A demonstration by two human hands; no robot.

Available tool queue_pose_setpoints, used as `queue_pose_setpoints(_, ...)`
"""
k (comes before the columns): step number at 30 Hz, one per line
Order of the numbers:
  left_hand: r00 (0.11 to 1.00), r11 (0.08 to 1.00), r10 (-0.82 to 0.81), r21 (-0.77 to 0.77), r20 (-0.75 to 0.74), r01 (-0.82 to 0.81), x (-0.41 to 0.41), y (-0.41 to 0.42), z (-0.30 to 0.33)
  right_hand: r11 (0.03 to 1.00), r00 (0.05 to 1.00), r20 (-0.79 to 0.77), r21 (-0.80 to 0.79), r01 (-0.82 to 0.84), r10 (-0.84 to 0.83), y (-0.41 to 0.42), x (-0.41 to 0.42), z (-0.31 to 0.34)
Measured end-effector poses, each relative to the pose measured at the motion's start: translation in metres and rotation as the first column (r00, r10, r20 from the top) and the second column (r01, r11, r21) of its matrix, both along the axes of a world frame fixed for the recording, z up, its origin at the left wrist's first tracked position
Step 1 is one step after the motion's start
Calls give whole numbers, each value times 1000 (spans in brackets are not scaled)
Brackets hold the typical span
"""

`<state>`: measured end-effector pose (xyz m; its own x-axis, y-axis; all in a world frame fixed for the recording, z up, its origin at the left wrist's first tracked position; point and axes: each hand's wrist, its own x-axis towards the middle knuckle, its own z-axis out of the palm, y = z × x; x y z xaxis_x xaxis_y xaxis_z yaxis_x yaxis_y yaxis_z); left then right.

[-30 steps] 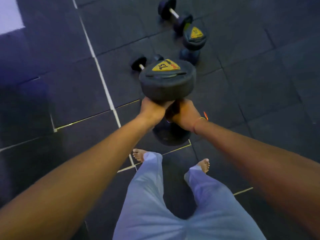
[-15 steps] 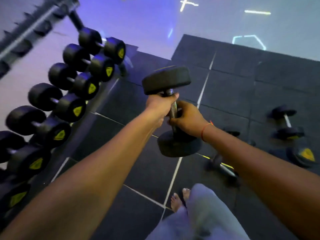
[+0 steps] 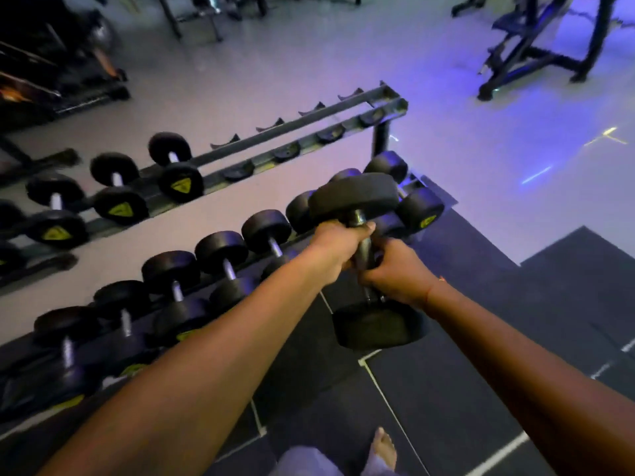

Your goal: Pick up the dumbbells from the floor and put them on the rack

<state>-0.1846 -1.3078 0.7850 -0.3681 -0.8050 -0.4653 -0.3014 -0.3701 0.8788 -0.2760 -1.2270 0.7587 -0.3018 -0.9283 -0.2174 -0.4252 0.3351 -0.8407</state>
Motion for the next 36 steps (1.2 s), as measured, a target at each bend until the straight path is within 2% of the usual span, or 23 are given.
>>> queue_pose_setpoints(5, 986, 988, 150, 17, 68, -152, 8, -110, 10, 993, 994, 11, 23, -112, 111, -123, -3, 5)
queue_pose_setpoints(9, 965, 966, 259, -9, 51, -259, 16, -198, 3, 980, 981, 29, 39, -194, 193, -222, 2, 1)
queue_pose_setpoints(17, 922, 923, 381, 32, 69, -383, 32, -402, -27, 953, 956, -38, 107, -284, 289, -434, 16, -19)
queue_pose_setpoints(23, 894, 893, 430, 86, 122, -441, 38, -520, -44, 939, 939, -100, 139, -315, 330, -554, 27, -38)
queue_pose_setpoints(26, 868, 872, 470, 69, 163, -485, 41, -577, -54, 942, 942, -107, 146, -301, 318, -614, 35, -53)
queue_pose_setpoints(29, 803, 821, 549, 30, 232, -570, 50, -630, -67, 926, 932, -79, 168, -338, 355, -672, 48, -71)
queue_pose_setpoints(32, 779, 817, 549, 0, 302, -576, 56, -687, -86, 921, 933, -43, 182, -344, 357, -727, 60, -89)
queue_pose_setpoints(36, 757, 822, 548, -62, 356, -566, 63, -751, -129, 916, 931, -78, 223, -333, 357, -792, 78, -121)
